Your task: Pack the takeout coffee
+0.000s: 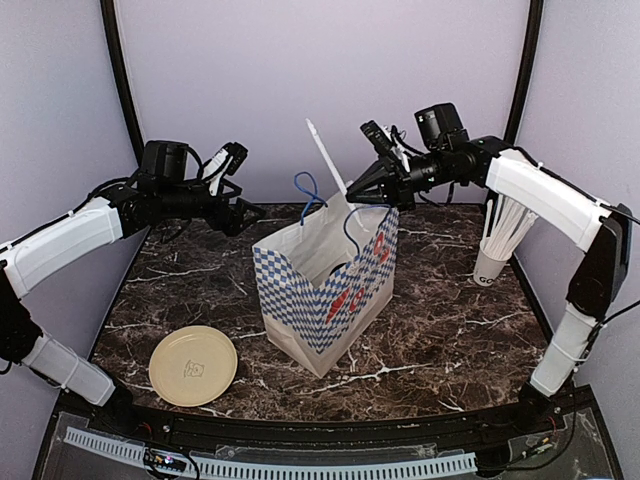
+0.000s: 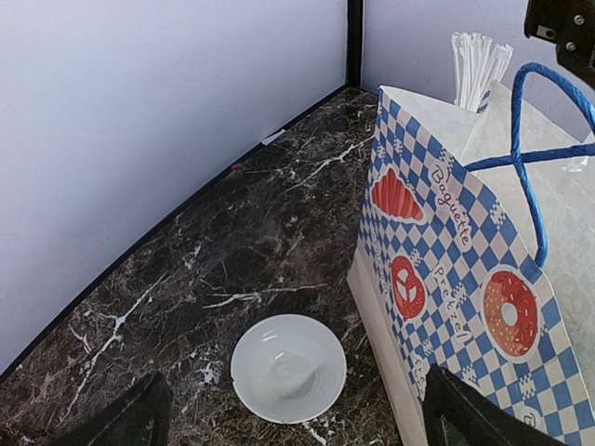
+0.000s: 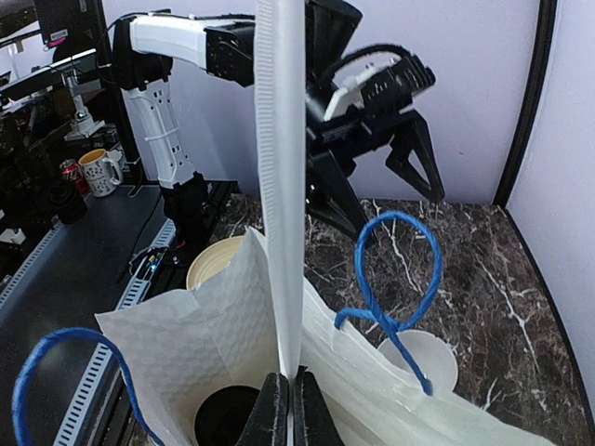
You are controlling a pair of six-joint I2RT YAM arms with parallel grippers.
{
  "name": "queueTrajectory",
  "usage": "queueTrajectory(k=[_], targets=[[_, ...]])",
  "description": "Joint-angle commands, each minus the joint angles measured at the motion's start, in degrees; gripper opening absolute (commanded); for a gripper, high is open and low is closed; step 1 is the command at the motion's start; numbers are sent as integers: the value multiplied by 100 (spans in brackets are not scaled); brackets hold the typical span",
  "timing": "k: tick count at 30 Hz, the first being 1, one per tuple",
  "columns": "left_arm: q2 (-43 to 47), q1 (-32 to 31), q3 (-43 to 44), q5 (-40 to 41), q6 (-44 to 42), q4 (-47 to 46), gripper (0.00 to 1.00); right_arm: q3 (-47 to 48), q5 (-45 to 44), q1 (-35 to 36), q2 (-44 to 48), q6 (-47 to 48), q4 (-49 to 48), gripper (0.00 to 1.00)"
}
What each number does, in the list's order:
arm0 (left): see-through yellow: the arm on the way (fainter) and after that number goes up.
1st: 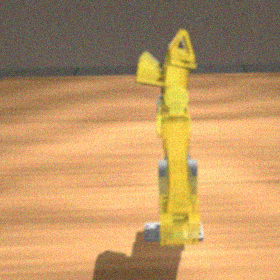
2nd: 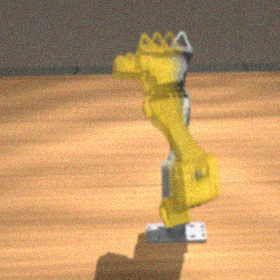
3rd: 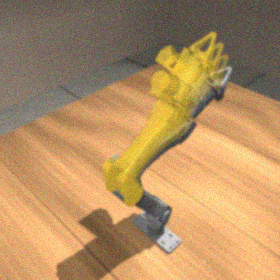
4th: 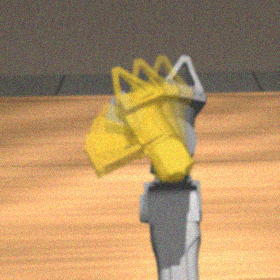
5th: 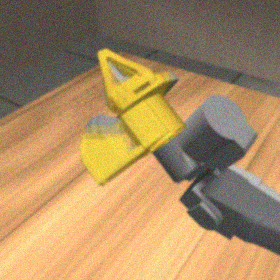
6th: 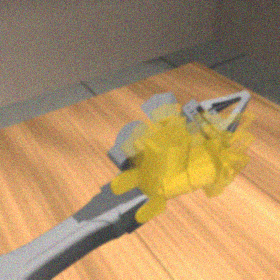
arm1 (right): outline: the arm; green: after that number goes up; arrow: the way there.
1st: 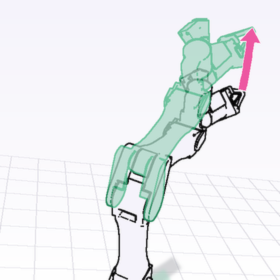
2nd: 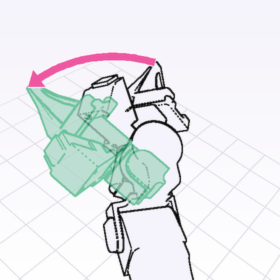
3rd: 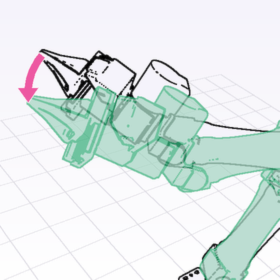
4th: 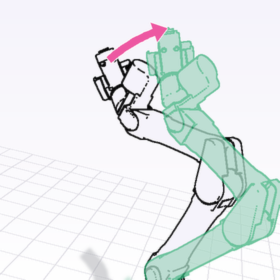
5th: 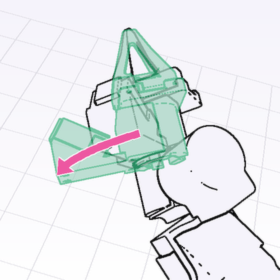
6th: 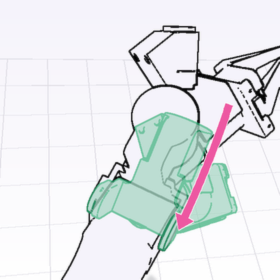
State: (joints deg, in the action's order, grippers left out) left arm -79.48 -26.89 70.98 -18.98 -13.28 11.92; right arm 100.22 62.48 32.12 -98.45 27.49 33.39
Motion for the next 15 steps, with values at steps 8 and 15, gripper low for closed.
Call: queueTrajectory(k=[8,15], targets=[[274,0,-62,130,-96,-14,97,49,-692,-349,345,1023,1243,51],[703,1,69,489,156,-196,97,-385,-1526,-1366,1221,-440,244,57]])
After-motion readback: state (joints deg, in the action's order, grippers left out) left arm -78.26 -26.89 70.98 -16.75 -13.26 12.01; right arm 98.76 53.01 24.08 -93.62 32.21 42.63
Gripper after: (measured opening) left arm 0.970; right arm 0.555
